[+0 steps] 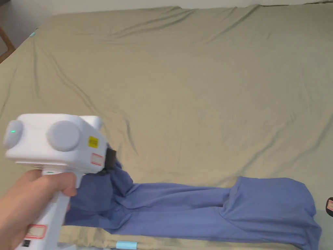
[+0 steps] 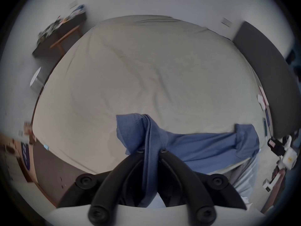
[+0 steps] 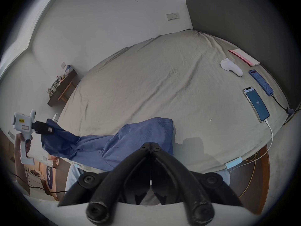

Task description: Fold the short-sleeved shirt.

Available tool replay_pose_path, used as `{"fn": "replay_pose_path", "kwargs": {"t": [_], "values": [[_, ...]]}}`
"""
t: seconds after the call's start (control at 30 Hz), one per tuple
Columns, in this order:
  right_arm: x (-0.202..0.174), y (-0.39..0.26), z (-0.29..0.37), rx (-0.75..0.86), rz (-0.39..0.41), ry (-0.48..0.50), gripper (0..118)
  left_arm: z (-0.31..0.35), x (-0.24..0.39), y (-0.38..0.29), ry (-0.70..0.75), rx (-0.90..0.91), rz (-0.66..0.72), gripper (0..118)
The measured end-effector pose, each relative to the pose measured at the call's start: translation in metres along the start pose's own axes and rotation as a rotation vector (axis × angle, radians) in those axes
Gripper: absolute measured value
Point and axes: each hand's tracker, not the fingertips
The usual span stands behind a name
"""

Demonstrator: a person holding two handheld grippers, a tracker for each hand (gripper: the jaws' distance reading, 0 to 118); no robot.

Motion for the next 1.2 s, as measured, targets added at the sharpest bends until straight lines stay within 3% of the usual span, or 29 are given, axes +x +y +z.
{"fn": "replay_pose_path", "kwargs": {"t": [0.2,0.27,0.3,0.33,0.37,0.43,0.5,0.53,0.57,0.6,0.67,0.8,0.93,1.03,1.1,1.2], "values": [[0.013,-0.01,0.01,0.019,-0.037,0.029,0,-0.047,0.134,-0.008,0.056,-0.036,-0.225,7],[0.02,-0.014,0.011,0.024,-0.058,0.027,0,-0.077,0.178,-0.018,0.038,-0.032,-0.218,11],[0.023,-0.015,0.011,0.026,-0.071,0.024,0,-0.09,0.196,-0.023,0.048,-0.025,-0.239,36],[0.026,-0.017,0.012,0.026,-0.089,0.019,0,-0.102,0.212,-0.03,0.026,-0.009,-0.268,81],[0.029,-0.018,0.014,0.026,-0.104,0.014,0,-0.114,0.225,-0.035,-0.03,-0.034,-0.294,118],[0.036,-0.019,0.02,0.032,-0.127,0.007,0,-0.116,0.242,-0.043,-0.091,-0.092,-0.291,100],[0.041,-0.018,0.024,0.037,-0.132,-0.002,0,-0.101,0.233,-0.041,-0.22,-0.087,-0.142,97],[0.042,-0.018,0.025,0.038,-0.133,-0.009,0,-0.088,0.223,-0.024,-0.251,-0.09,-0.131,95],[0.042,-0.017,0.025,0.038,-0.134,-0.018,0,-0.075,0.211,-0.021,-0.249,-0.056,-0.123,84],[0.044,-0.016,0.024,0.037,-0.138,-0.022,0,-0.061,0.196,-0.019,-0.198,-0.005,-0.143,66],[0.046,-0.016,0.02,0.033,-0.146,-0.019,0,-0.046,0.156,-0.016,-0.075,0.064,-0.169,0],[0.045,-0.019,0.005,0.015,-0.165,0.014,0,-0.044,0.088,-0.027,0.277,0.057,-0.176,0],[0.039,-0.025,-0.004,-0.01,-0.174,0.053,0,-0.112,0.061,-0.039,0.609,-0.06,-0.179,0],[0.034,-0.029,-0.006,-0.022,-0.17,0.063,0,-0.147,0.1,-0.049,0.553,-0.091,-0.215,0],[0.03,-0.028,-0.003,-0.029,-0.171,0.059,0,-0.156,0.173,-0.07,0.498,-0.085,-0.391,0],[0.032,-0.027,0.006,-0.024,-0.179,0.041,0,-0.164,0.271,-0.096,0.38,-0.061,-0.551,0]]}}
